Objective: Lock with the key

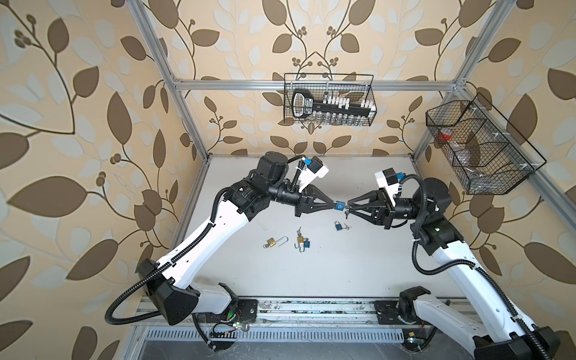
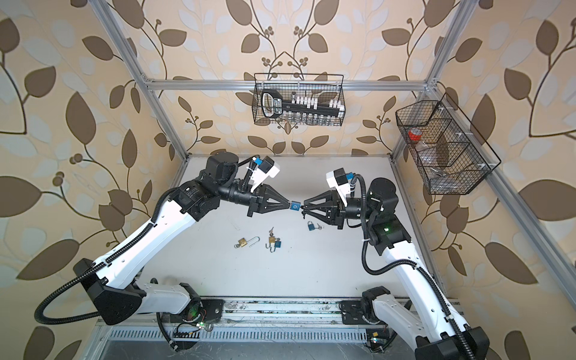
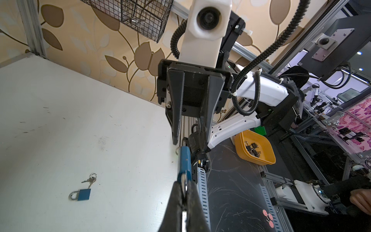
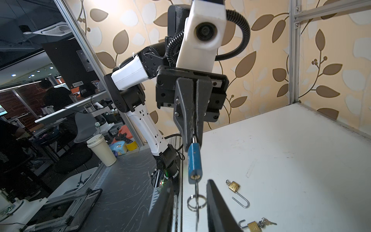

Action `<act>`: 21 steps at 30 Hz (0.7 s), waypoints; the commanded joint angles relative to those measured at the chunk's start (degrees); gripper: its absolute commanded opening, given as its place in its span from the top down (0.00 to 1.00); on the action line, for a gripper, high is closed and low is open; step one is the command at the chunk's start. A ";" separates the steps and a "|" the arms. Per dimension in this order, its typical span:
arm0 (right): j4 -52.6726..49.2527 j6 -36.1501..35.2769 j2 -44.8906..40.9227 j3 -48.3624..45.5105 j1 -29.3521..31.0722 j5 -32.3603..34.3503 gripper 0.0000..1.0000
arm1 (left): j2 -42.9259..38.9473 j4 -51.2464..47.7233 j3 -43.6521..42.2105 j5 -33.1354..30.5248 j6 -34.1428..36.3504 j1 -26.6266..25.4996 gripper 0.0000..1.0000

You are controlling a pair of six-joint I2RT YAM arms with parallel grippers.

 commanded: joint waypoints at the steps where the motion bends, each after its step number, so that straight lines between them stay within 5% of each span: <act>1: 1.06 -0.01 0.39 -0.78 0.26 -1.44 0.71 | -1.41 1.96 0.17 2.39 -0.32 -0.16 1.00; 14: -0.38 -1.34 0.12 -1.48 0.33 -0.41 1.00 | -0.94 2.69 -0.06 2.62 -0.83 -0.26 1.00; 21: -1.48 -2.96 -1.54 -1.82 0.37 1.68 1.00 | -2.25 1.48 0.18 0.64 0.37 0.55 1.00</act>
